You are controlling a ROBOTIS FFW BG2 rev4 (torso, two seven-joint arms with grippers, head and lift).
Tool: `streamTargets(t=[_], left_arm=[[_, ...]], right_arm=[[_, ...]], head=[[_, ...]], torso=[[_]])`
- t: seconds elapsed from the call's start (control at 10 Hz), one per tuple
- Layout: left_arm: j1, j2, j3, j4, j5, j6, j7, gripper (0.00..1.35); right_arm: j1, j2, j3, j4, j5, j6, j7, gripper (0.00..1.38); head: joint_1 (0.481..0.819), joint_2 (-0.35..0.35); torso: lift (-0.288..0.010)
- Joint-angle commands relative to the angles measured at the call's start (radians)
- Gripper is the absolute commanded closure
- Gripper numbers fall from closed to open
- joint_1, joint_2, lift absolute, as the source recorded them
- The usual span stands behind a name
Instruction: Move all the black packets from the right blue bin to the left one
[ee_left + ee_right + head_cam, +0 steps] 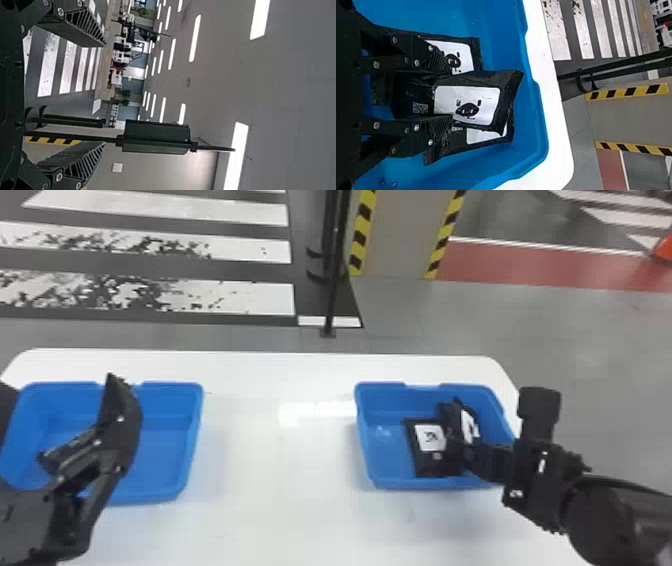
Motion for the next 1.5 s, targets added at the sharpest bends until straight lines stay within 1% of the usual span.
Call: streamTargets(t=[0.0,0.2,0.3,0.4,0.5,0.6,0.7,0.8,0.9,1.0,1.1,1.2,1.4], left_arm=[[0.0,-0.002,0.0,0.001,0.0,-0.001,0.0,0.16],[-0.002,-0.002,0.0,0.004,0.0,-0.006,0.0,0.16],[-0.002,-0.002,0.0,0.006,0.0,-0.008,0.0,0.16],[-0.005,-0.003,0.0,0.006,0.004,-0.018,0.0,0.16],[-0.007,-0.003,-0.006,0.026,0.024,-0.07,0.0,0.16],[-0.017,-0.008,-0.008,0.06,0.04,-0.136,0.0,0.16],[-0.025,-0.003,-0.026,0.06,0.066,-0.116,0.0,0.16],[-0.039,0.005,-0.044,0.06,0.102,-0.065,-0.026,0.16],[-0.059,0.011,-0.052,0.06,0.122,0.021,-0.065,0.16],[-0.076,0.017,-0.062,0.06,0.139,0.097,-0.089,0.16],[-0.086,0.02,-0.066,0.053,0.141,0.136,-0.106,0.16],[-0.086,0.02,-0.064,0.048,0.153,0.173,-0.119,0.16],[-0.093,0.021,-0.056,0.014,0.161,0.286,-0.148,0.16]], right_arm=[[0.022,0.003,0.001,-0.033,-0.01,-0.032,-0.005,1.13],[0.054,0.004,0.003,-0.094,-0.046,-0.079,-0.005,1.14],[0.076,0.003,0.011,-0.146,-0.062,-0.106,0.0,1.14],[0.098,0.003,0.017,-0.19,-0.086,-0.143,0.029,1.14],[0.113,-0.003,0.041,-0.205,-0.126,-0.221,0.086,1.14],[0.12,-0.023,0.109,-0.224,-0.182,-0.273,0.132,1.14],[0.13,-0.049,0.201,-0.271,-0.239,-0.292,0.139,1.14],[0.125,-0.071,0.296,-0.286,-0.301,-0.337,0.15,1.14],[0.093,-0.088,0.378,-0.283,-0.331,-0.361,0.161,1.14],[0.054,-0.111,0.456,-0.271,-0.349,-0.391,0.162,1.14],[0.03,-0.128,0.508,-0.263,-0.361,-0.408,0.164,1.14],[0.025,-0.134,0.536,-0.263,-0.367,-0.41,0.164,1.14],[0.007,-0.151,0.606,-0.254,-0.391,-0.41,0.162,1.14]], head=[[0.695,-0.165],[0.695,-0.157],[0.695,-0.152],[0.695,-0.138],[0.695,-0.116],[0.695,-0.079],[0.695,-0.049],[0.695,0.027],[0.695,0.098],[0.695,0.149],[0.695,0.168],[0.695,0.195],[0.695,0.224]], torso=[[-0.14],[-0.14],[-0.14],[-0.14],[-0.14],[-0.14],[-0.14],[-0.14],[-0.14],[-0.14],[-0.14],[-0.14],[-0.14]])
